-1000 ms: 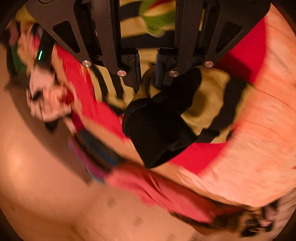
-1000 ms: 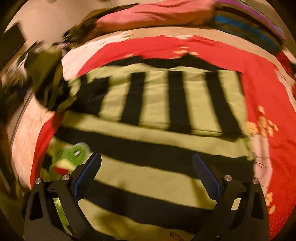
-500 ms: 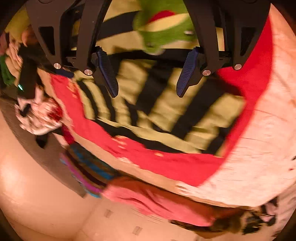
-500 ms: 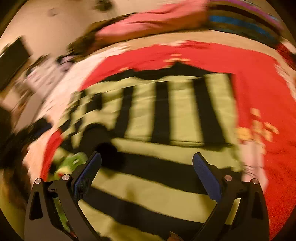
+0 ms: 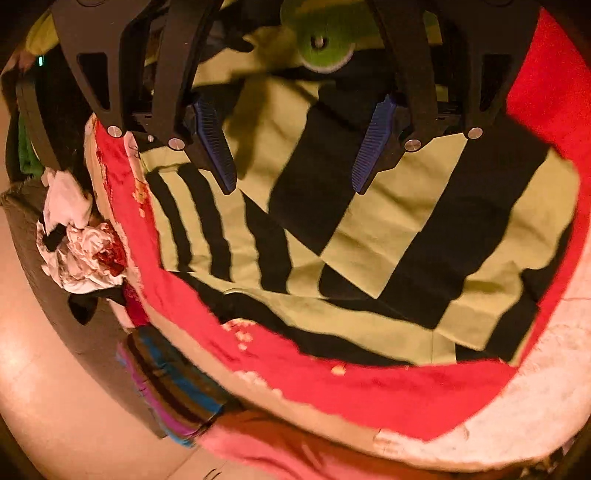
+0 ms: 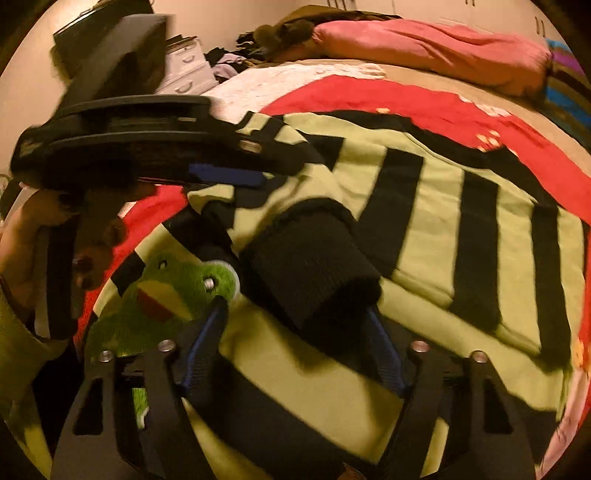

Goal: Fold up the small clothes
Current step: 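Grasp the black cuff of the first folded sleeve with the right tool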

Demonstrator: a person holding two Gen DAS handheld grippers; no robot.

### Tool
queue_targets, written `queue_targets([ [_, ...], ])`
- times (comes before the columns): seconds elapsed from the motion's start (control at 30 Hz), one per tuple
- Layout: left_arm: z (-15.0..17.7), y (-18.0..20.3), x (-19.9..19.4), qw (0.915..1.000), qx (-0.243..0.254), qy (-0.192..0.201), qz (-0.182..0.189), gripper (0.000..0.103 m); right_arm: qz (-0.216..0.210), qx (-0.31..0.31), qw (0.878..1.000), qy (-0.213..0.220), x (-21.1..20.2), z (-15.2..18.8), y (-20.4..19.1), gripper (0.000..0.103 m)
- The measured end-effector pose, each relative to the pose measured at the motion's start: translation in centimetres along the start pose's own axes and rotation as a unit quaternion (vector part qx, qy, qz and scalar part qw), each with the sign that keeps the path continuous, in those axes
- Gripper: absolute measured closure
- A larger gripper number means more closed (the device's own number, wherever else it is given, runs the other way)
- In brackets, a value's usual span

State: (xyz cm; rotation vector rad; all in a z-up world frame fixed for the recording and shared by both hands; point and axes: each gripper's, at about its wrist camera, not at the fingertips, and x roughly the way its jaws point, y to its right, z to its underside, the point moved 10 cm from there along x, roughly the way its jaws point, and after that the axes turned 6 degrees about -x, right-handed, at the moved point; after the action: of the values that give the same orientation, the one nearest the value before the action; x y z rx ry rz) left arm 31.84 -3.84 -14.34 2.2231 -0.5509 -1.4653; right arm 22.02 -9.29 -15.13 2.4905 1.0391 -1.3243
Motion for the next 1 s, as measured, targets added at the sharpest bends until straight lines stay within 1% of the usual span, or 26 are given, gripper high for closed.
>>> queue_targets([
  [0.03, -0.2, -0.2, 0.4, 1.0, -0.004, -0.005, -0.003, 0.046, -0.012, 0.002, 1.0, 0.004, 0.4, -0.4, -0.3, 0.052],
  [0.07, -0.4, -0.6, 0.8, 0.9999, -0.009, -0.009, -0.005, 0.046, -0.026, 0.005, 1.0, 0.008, 0.4, -0.7, -0.5, 0.068],
  [0.1, -0.4, -0.7, 1.0, 0.9999, -0.011, -0.012, -0.006, 0.046, -0.049, 0.008, 0.999, 0.012, 0.2, -0.9, -0.8, 0.091],
  [0.13, -0.5, -0.8, 1.1, 0.9998, -0.014, -0.014, -0.004, 0.046, -0.063, 0.012, 0.998, 0.017, 0.0, -1.0, -1.1, 0.092],
  [0.2, -0.6, -1.0, 1.2, 0.9996, -0.023, -0.016, 0.001, 0.046, -0.094, 0.008, 0.995, 0.025, -1.0, -0.7, -1.9, 0.097],
  [0.23, -0.6, -1.1, 1.2, 0.9996, -0.025, -0.016, 0.003, 0.046, -0.1, 0.005, 0.995, 0.025, -1.2, -0.4, -2.2, 0.097],
  [0.3, -0.6, -1.3, 1.4, 0.9993, -0.031, -0.016, 0.009, 0.046, -0.087, -0.005, 0.996, 0.007, -0.7, 0.7, -2.4, 0.097],
  [0.37, -0.5, -1.5, 1.7, 0.999, -0.04, -0.017, 0.013, 0.046, -0.078, 0.004, 0.997, -0.026, 0.8, 1.9, -1.8, 0.097],
  [0.4, -0.5, -1.6, 1.8, 0.9986, -0.047, -0.017, 0.018, 0.046, -0.079, 0.017, 0.996, -0.036, 1.3, 2.4, -1.5, 0.097],
  [0.43, -0.5, -1.6, 1.8, 0.9983, -0.052, -0.016, 0.021, 0.046, -0.083, 0.03, 0.995, -0.038, 1.5, 2.6, -1.4, 0.097],
  [0.53, -0.5, -1.6, 1.5, 0.9978, -0.057, -0.011, 0.032, 0.046, -0.102, 0.071, 0.992, -0.029, 0.8, 2.6, -1.1, 0.093],
  [0.57, -0.5, -1.6, 1.5, 0.9977, -0.057, -0.01, 0.034, 0.046, -0.106, 0.08, 0.991, -0.027, 0.5, 2.6, -1.1, 0.086],
  [0.6, -0.5, -1.6, 1.3, 0.9975, -0.058, -0.008, 0.038, 0.046, -0.11, 0.089, 0.99, -0.021, 0.1, 2.5, -1.0, 0.081],
  [0.67, -0.5, -1.6, 0.7, 0.9965, -0.069, 0.0, 0.046, 0.046, -0.11, 0.111, 0.988, -0.006, -1.0, 2.2, -0.7, 0.056],
  [0.77, -0.7, -1.5, -1.0, 0.9961, -0.074, 0.022, 0.044, 0.042, -0.13, 0.144, 0.981, 0.024, -2.7, 1.1, -0.8, 0.052],
  [0.83, -0.8, -1.4, -2.7, 0.9955, -0.073, 0.045, 0.04, 0.039, -0.139, 0.159, 0.976, 0.042, -3.5, 0.2, -1.0, 0.047],
  [0.87, -0.8, -1.6, -3.8, 0.9949, -0.074, 0.06, 0.033, 0.038, -0.138, 0.169, 0.975, 0.047, -3.5, -0.3, -1.1, 0.045],
  [0.93, -0.6, -2.3, -5.2, 0.9936, -0.078, 0.079, 0.017, 0.037, -0.132, 0.194, 0.971, 0.05, -3.3, -0.7, -0.8, 0.045],
  [1.0, -0.4, -3.3, -6.7, 0.9907, -0.091, 0.101, 0.004, 0.037, -0.134, 0.245, 0.959, 0.051, -2.4, -1.0, 0.0, 0.044],
])
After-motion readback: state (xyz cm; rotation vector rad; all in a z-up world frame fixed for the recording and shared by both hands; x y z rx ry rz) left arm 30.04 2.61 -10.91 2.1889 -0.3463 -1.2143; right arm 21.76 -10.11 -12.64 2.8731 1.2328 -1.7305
